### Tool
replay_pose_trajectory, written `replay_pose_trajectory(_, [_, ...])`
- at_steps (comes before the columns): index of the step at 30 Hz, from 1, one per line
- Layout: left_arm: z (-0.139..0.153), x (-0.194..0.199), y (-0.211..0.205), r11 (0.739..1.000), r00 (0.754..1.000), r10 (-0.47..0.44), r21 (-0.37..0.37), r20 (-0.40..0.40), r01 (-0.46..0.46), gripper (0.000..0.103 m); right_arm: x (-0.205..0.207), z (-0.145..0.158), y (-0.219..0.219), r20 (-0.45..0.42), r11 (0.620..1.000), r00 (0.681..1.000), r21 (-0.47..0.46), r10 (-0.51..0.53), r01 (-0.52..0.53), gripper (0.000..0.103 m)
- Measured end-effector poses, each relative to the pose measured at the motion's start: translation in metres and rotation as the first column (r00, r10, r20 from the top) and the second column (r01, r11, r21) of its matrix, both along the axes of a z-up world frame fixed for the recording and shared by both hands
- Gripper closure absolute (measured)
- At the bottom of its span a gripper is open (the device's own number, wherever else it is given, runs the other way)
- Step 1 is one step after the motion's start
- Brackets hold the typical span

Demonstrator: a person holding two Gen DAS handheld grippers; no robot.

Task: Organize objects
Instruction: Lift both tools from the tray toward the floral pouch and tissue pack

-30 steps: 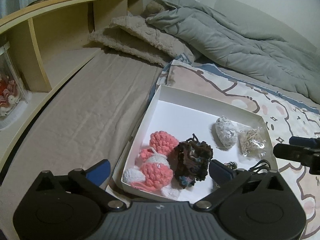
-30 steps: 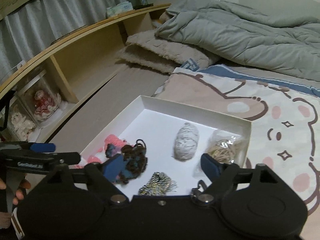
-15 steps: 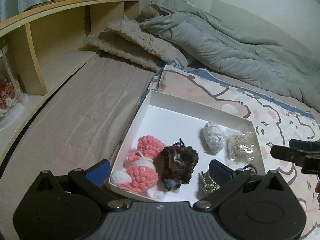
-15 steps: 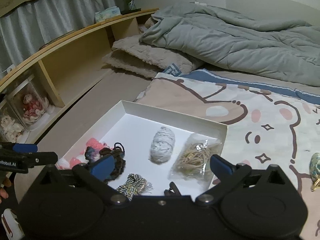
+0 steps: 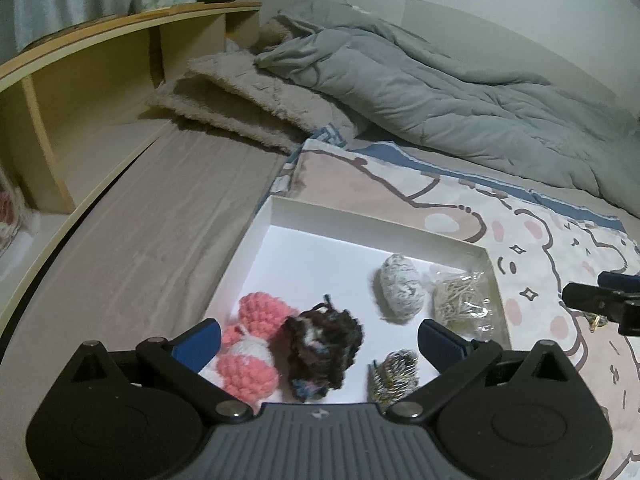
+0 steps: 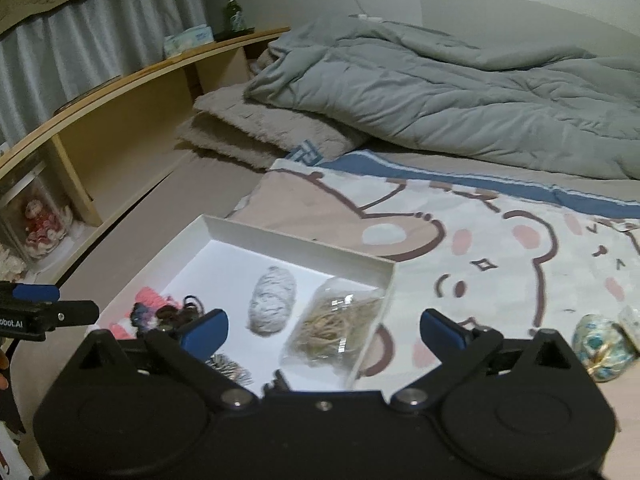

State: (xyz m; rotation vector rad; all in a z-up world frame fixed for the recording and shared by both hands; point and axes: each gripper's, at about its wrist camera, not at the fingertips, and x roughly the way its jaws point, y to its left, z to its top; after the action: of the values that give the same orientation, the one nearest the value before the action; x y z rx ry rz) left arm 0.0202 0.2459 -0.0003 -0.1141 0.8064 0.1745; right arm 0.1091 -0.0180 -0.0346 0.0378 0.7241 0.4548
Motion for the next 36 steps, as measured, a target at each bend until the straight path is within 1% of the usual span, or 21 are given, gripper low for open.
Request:
replay_pose_trajectory(6, [0.004, 0.015, -0.025, 0.999, 0.999, -0.036, 0.007, 0.006, 0.035, 0.000, 0.005, 0.005, -0.029, 0.016, 0.999, 0.999, -0.016, -0.038, 0.038, 0.000])
replay_pose_trajectory(10, [0.004, 0.025, -0.045, 0.998, 0.998, -0.067, 0.011, 0.005, 0.067, 0.000, 0.007, 0.007, -0.053, 0.019, 0.998, 0.997, -0.005, -0.070, 0.070, 0.000])
replay_pose_trajectory(15, [0.006, 0.039, -0.073, 0.995, 0.995, -0.104, 0.004, 0.012, 0.104, 0.000, 0.010, 0.008, -0.081, 0.013, 0.992, 0.992, -0.007, -0.122, 0.122, 0.000])
replay_pose_trajectory(21, [0.006, 0.054, -0.111, 0.987, 0.987, -0.160, -0.002, 0.019, 0.160, 0.000, 0.012, 0.012, -0.114, 0.019, 0.987, 0.987, -0.014, -0.162, 0.162, 0.000])
replay_pose_trajectory(25, [0.005, 0.064, -0.133, 0.982, 0.981, -0.190, -0.010, 0.030, 0.190, 0.000, 0.013, 0.016, -0.141, 0.026, 0.979, 0.979, -0.019, -0.203, 0.203, 0.000])
replay_pose_trajectory(30, [0.004, 0.078, -0.157, 0.976, 0.976, -0.213, -0.039, 0.049, 0.215, 0.000, 0.017, 0.018, -0.173, 0.032, 0.963, 0.963, -0.028, -0.267, 0.268, 0.000])
replay_pose_trajectory(36, [0.000, 0.093, -0.184, 0.970, 0.969, -0.237, -0.031, 0.061, 0.239, 0.000, 0.024, 0.014, -0.207, 0.018, 0.939, 0.939, -0.035, -0.342, 0.343, 0.000])
